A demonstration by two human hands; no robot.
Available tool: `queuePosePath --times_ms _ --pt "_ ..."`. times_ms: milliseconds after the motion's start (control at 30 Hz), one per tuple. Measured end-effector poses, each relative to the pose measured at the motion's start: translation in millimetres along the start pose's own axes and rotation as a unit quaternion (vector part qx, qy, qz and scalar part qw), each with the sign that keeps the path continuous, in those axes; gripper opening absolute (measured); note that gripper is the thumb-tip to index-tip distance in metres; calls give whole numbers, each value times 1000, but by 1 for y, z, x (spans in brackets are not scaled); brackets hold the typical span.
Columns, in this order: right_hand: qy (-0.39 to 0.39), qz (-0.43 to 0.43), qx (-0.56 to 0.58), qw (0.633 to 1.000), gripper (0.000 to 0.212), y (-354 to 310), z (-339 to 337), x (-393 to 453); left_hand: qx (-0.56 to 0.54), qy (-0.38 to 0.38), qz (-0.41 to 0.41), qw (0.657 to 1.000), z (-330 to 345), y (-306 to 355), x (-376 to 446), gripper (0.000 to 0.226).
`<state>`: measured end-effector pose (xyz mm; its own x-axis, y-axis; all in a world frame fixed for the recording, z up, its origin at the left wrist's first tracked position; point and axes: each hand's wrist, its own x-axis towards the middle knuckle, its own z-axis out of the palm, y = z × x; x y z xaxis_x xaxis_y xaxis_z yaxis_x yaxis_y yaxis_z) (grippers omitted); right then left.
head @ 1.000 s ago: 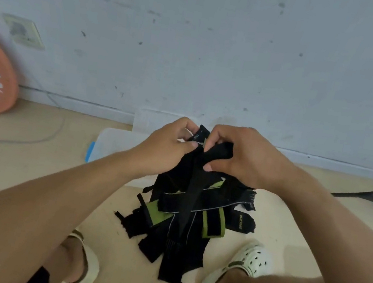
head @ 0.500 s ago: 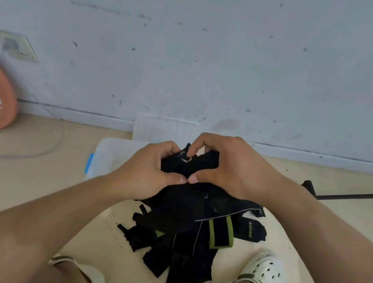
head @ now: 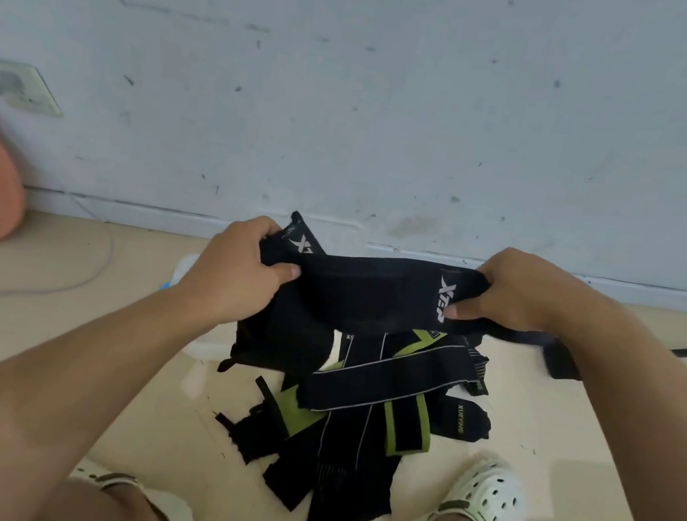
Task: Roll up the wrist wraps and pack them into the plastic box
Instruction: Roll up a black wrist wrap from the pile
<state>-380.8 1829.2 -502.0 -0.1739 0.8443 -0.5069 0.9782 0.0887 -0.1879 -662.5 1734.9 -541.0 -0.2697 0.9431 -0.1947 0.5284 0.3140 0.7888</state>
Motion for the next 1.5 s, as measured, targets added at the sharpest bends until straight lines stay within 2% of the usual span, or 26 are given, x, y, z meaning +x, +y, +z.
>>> queuePosePath --times_ms 167,267,333,400,500,600,733,800,900,967,1067,1167,1233,1300,1367,1400,1433,1500 --pt "41 12 127 991 14 6 -1 0 -19 -9 1 1000 -2 -3 0 15" --pt "113 2 169 979 16 4 0 -2 -41 5 7 999 0 -2 -1 10" --pt "130 -31 193 972 17 -2 1 -7 -53 29 8 998 1 0 -1 14" --pt "134 -75 162 975 16 -8 1 -14 -70 51 12 996 3 2 -1 16" --pt "83 -161 55 982 24 -26 2 -32 -97 75 27 992 4 9 -3 14" --pt "16 -230 -37 972 24 -46 15 -52 -109 70 51 990 7 15 -6 12" --pt "-48 -283 -46 957 22 -56 32 -65 -116 23 85 989 13 23 -15 11" --pt "-19 -276 -46 960 25 -58 30 -67 -120 -9 100 988 18 25 -19 11" --pt "80 -230 -25 970 27 -59 21 -65 -137 -51 105 984 24 26 -24 10" --pt "127 -201 32 971 29 -56 17 -60 -157 -84 93 980 27 27 -27 9" --pt "154 -170 169 958 32 -53 17 -55 -200 -114 67 971 27 29 -29 17" --pt "169 -140 316 923 23 -51 16 -52 -242 -112 44 963 27 29 -29 30" --pt "161 -142 418 883 15 -50 16 -51 -265 -93 28 959 27 29 -27 25" --pt "123 -176 495 842 13 -53 16 -52 -298 -62 11 953 28 29 -25 21" --pt "54 -188 554 809 15 -56 15 -52 -319 -24 -6 948 28 29 -21 21" --pt "24 -170 564 808 18 -58 15 -53 -323 -6 -12 946 27 29 -19 20" --pt "9 -145 549 823 22 -58 15 -53 -325 8 -15 946 26 30 -17 20" --pt "20 -103 445 889 28 -57 20 -51 -322 25 -19 946 23 30 -14 17"
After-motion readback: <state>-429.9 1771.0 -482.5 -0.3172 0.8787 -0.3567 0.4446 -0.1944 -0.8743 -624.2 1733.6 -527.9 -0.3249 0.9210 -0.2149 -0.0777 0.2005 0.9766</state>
